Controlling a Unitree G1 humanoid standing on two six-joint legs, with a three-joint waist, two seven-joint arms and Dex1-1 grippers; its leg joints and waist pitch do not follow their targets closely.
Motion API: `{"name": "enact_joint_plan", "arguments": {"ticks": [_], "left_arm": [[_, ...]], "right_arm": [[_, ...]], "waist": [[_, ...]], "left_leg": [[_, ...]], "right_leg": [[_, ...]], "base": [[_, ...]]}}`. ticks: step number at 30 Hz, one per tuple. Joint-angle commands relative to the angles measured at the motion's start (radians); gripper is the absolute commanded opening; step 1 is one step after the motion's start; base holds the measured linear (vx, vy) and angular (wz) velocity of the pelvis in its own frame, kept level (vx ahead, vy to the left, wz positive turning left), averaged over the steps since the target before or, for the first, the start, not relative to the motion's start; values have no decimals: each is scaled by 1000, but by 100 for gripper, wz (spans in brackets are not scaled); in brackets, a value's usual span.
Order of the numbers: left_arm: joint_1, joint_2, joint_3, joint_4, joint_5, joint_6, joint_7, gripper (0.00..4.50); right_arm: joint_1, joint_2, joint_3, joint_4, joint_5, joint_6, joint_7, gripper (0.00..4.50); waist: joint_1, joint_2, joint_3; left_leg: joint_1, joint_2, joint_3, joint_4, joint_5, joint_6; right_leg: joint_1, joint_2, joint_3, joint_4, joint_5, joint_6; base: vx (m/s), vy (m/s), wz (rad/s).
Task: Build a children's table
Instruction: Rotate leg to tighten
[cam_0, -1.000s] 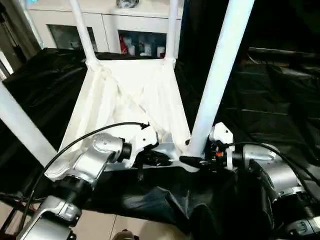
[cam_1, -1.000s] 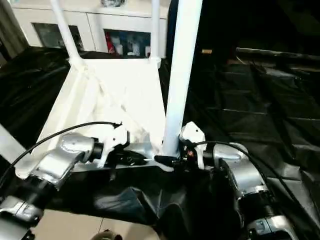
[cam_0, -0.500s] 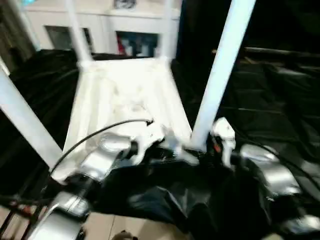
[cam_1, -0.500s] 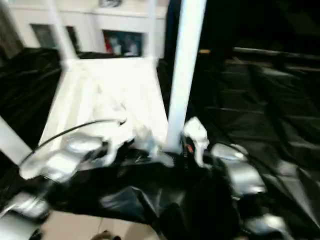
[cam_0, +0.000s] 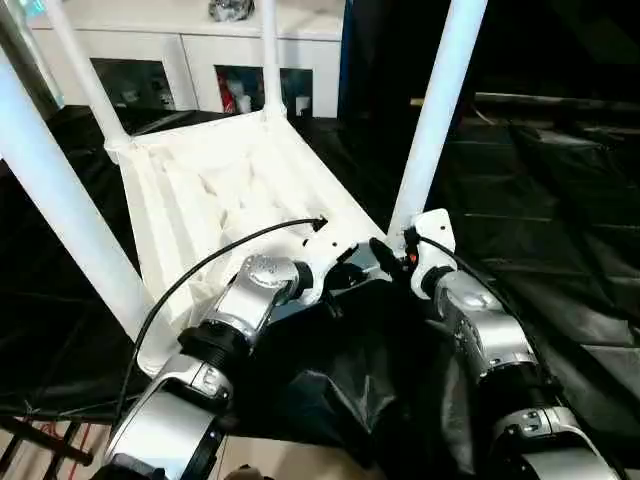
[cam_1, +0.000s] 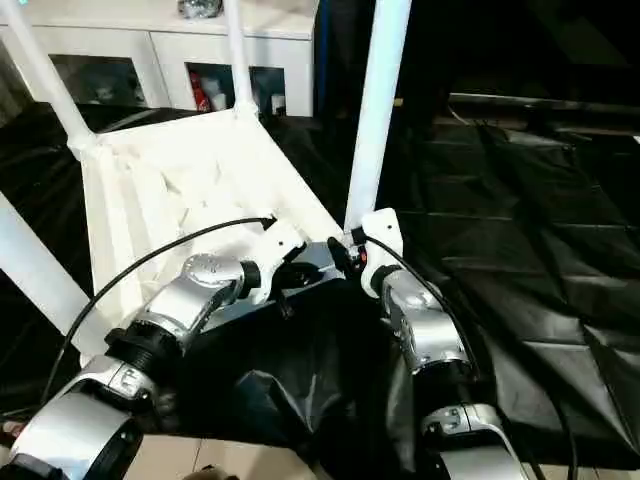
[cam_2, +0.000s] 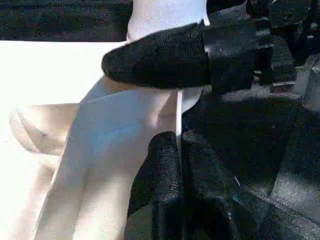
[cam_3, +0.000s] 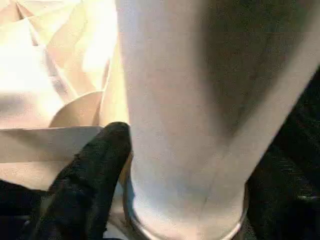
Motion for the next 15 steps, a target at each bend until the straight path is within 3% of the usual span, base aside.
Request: {"name": "enact_joint_plan", "arguments": {"ticks": [1,6,9,15], "left_arm": [[-26,-46,7,-31,-41,-79,-19,0],[9,9,4,-73,-64,-121,-139,0],[57,52,-9,-153,-108,-128,-267,0],[114,118,-30,-254,-133,-109,-391,0]], "right_arm": [[19,42,97,-21,14,-6,122,356],[47,-48,116,-92,49,-30,307,356],[76,-132,144,-160,74,-19,457,356],[103,-241,157,-220,98,7,626,356]], "waist": [[5,-12,-64],[13,-18,-65],[15,-18,-63],[20,-14,-63]], "left_leg": [[3,36,-15,-71,-230,34],[0,38,-14,-70,-215,58],[2,39,-14,-70,-216,62],[4,47,-11,-68,-213,71]], "right_leg": [[55,-76,46,-91,-319,-159],[60,-76,47,-86,-275,-166],[60,-80,46,-89,-310,-162],[52,-74,48,-82,-274,-190]], "base": [[0,0,0],[0,0,0],[0,0,0],[0,0,0]]}}
